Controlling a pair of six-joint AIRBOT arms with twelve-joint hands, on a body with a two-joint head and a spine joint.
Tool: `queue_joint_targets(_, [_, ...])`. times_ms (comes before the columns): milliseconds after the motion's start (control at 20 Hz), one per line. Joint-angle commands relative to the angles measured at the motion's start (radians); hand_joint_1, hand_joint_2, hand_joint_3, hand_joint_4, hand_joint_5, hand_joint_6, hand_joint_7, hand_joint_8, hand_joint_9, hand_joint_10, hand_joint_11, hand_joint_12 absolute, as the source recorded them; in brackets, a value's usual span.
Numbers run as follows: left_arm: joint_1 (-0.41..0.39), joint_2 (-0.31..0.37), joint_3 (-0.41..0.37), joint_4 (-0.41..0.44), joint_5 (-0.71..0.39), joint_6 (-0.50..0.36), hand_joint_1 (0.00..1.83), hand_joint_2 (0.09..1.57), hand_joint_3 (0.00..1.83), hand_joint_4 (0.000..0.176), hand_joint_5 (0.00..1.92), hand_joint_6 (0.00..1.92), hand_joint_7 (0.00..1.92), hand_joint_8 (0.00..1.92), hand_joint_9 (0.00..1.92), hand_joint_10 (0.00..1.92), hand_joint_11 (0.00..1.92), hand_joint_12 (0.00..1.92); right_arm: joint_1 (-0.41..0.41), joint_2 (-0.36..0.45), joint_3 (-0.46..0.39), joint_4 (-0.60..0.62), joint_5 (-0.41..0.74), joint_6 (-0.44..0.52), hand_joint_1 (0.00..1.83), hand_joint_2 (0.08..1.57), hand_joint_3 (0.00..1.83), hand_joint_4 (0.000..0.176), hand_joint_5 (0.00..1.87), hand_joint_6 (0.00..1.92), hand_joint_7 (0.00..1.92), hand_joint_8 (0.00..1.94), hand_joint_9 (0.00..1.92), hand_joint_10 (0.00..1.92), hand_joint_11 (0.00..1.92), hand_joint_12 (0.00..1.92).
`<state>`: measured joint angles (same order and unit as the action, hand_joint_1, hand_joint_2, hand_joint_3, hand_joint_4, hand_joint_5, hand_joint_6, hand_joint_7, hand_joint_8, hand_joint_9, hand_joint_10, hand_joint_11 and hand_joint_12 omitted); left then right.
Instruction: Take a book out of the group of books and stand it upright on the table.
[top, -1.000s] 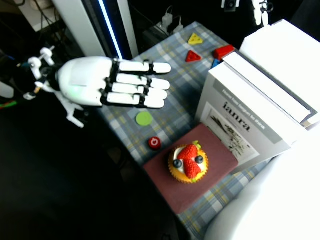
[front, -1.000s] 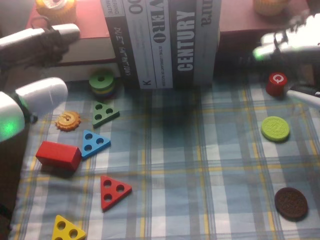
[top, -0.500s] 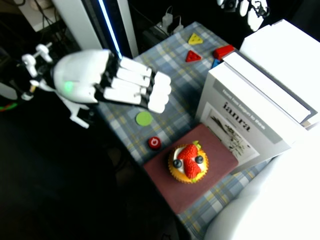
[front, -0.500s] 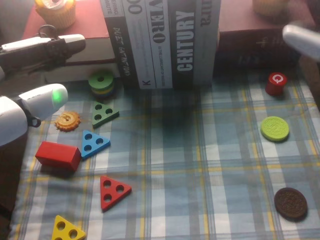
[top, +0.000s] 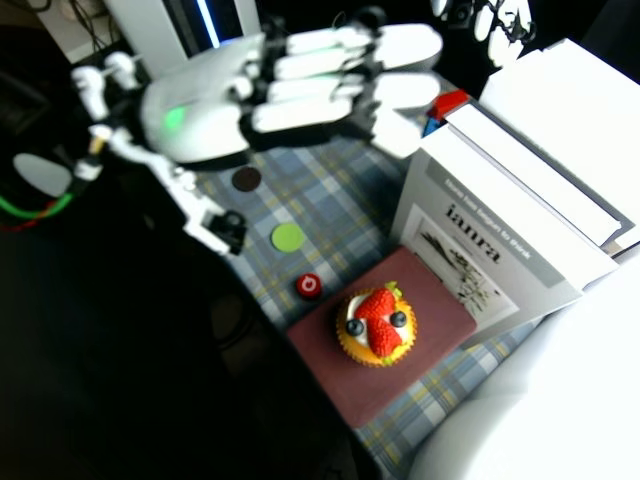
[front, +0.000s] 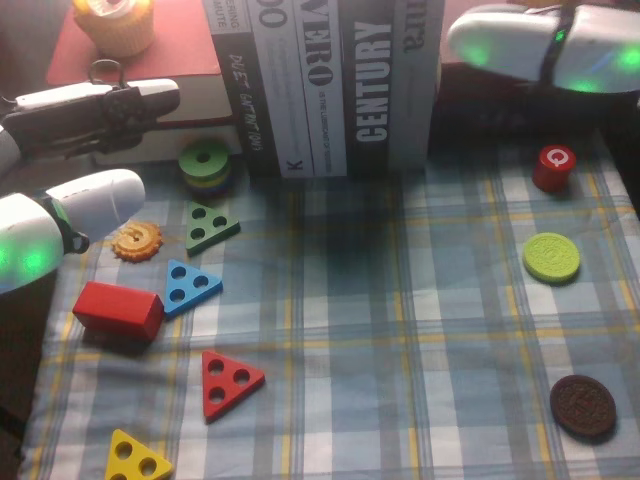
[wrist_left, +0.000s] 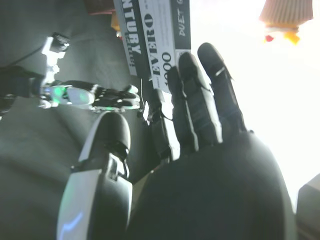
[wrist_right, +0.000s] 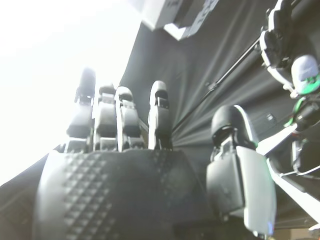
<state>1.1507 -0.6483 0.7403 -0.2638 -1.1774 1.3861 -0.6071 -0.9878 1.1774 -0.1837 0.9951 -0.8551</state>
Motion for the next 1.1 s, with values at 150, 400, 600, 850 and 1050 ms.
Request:
queue_joint_targets(150, [-0.014,-0.011,0.01,0.002,-0.113,-0.021,0.44,1.36,0.0,0.173,0.47,0.0,0.5,0.0,0.55,0.01,0.24,0.6,0.078,-0.012,0.025,-0.034,0.002,-0.002,0.0,1.13,0.0,0.176,0.21,0.0,0.0,0.0,0.07,0.0,0.0,0.98])
queue_joint_targets(400, [-0.014,-0.013,0.01,0.006,-0.114,-0.023,0.39,1.37,0.0,0.176,0.47,0.0,0.5,0.01,0.54,0.0,0.16,0.55,0.128,-0.038,0.049,-0.092,-0.097,-0.002,0.0,1.13,0.0,0.176,0.23,0.0,0.0,0.0,0.0,0.0,0.0,0.01])
queue_joint_targets(600, [-0.015,-0.014,0.008,0.007,-0.117,-0.026,0.41,1.37,0.0,0.162,0.5,0.0,0.45,0.0,0.46,0.0,0.11,0.52,0.141,-0.051,0.06,-0.109,-0.142,-0.002,0.0,1.11,0.0,0.176,0.21,0.0,0.0,0.0,0.0,0.0,0.0,0.0])
queue_joint_targets(850, [-0.015,-0.014,0.01,0.007,-0.122,-0.045,0.4,1.37,0.0,0.169,0.51,0.0,0.42,0.0,0.45,0.0,0.12,0.37,0.143,-0.051,0.06,-0.121,-0.158,-0.002,0.0,1.12,0.0,0.176,0.19,0.0,0.0,0.0,0.0,0.0,0.0,0.0])
queue_joint_targets(1050, [-0.015,-0.014,0.007,0.006,-0.125,-0.045,0.43,1.37,0.0,0.141,0.54,0.0,0.37,0.0,0.36,0.0,0.17,0.31,0.143,-0.039,0.044,-0.143,-0.184,0.001,0.0,1.11,0.0,0.176,0.2,0.0,0.0,0.0,0.0,0.0,0.0,0.0])
